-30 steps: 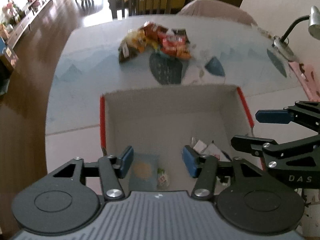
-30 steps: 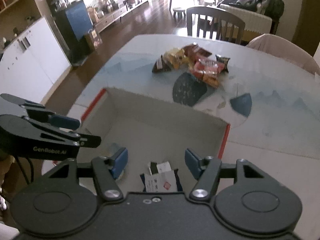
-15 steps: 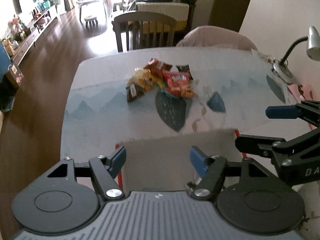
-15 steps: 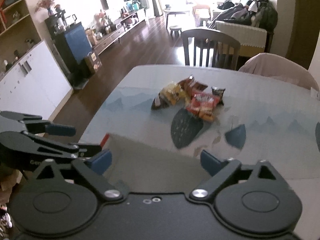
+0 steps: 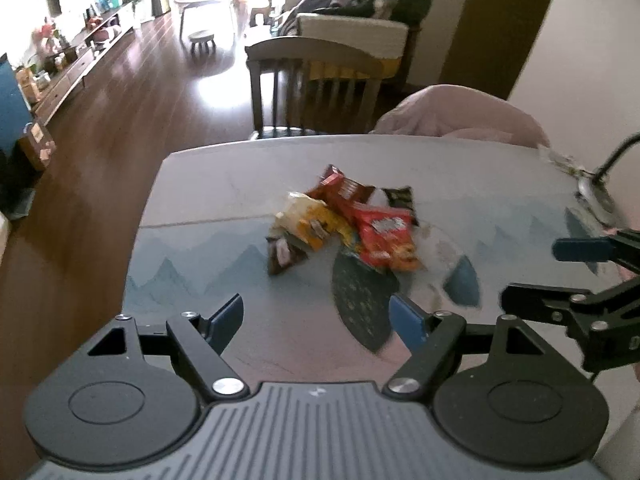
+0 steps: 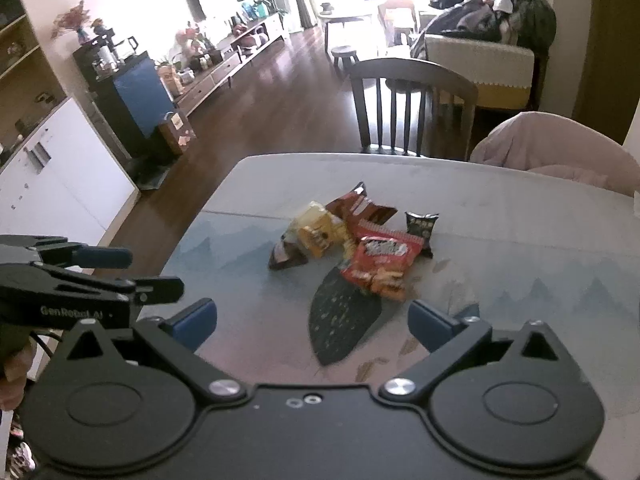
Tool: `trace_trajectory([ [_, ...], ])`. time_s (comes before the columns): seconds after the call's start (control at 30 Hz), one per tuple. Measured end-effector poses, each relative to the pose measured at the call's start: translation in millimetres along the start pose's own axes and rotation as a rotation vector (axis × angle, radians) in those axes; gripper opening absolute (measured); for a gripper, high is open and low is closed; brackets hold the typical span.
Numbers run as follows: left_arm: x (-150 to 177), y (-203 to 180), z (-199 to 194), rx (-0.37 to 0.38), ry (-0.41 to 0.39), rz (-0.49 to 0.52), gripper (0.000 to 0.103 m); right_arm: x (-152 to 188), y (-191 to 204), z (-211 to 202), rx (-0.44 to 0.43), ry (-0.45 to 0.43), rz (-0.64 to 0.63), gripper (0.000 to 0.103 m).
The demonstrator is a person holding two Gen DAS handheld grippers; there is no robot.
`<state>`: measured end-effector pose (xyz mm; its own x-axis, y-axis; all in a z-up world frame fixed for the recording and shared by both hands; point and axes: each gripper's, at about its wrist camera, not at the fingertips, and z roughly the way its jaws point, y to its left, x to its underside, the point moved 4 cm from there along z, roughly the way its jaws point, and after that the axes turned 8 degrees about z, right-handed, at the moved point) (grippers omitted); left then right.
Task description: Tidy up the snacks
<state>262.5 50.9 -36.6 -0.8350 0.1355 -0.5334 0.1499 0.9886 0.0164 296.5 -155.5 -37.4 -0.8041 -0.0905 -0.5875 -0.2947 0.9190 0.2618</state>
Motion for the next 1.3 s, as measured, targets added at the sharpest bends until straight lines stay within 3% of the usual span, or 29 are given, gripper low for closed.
trace_trajectory([
  [0.17, -28, 14, 42, -0.043, 0.068, -0.007, 0.08, -29, -22, 36, 0.027, 0.036, 0.015, 0.102],
  [0.5, -48, 34, 139, -0.033, 0.23, -0.089, 0.08, -59, -63, 126, 0.087, 0.137, 0.071, 0.102],
  [0.9, -46, 49, 232, -0.036, 0.356, -0.179, 0.08, -53, -89, 229, 0.1, 0.262, 0.171, 0.101],
  [1.13, -37, 54, 268, -0.038, 0.411, -0.225, 0.078, -42, -93, 257, 0.108, 0.301, 0.201, 0.1],
  [1.3, -34, 55, 281, -0.008, 0.427, -0.247, 0.069, -40, -94, 266, 0.118, 0.303, 0.217, 0.098],
])
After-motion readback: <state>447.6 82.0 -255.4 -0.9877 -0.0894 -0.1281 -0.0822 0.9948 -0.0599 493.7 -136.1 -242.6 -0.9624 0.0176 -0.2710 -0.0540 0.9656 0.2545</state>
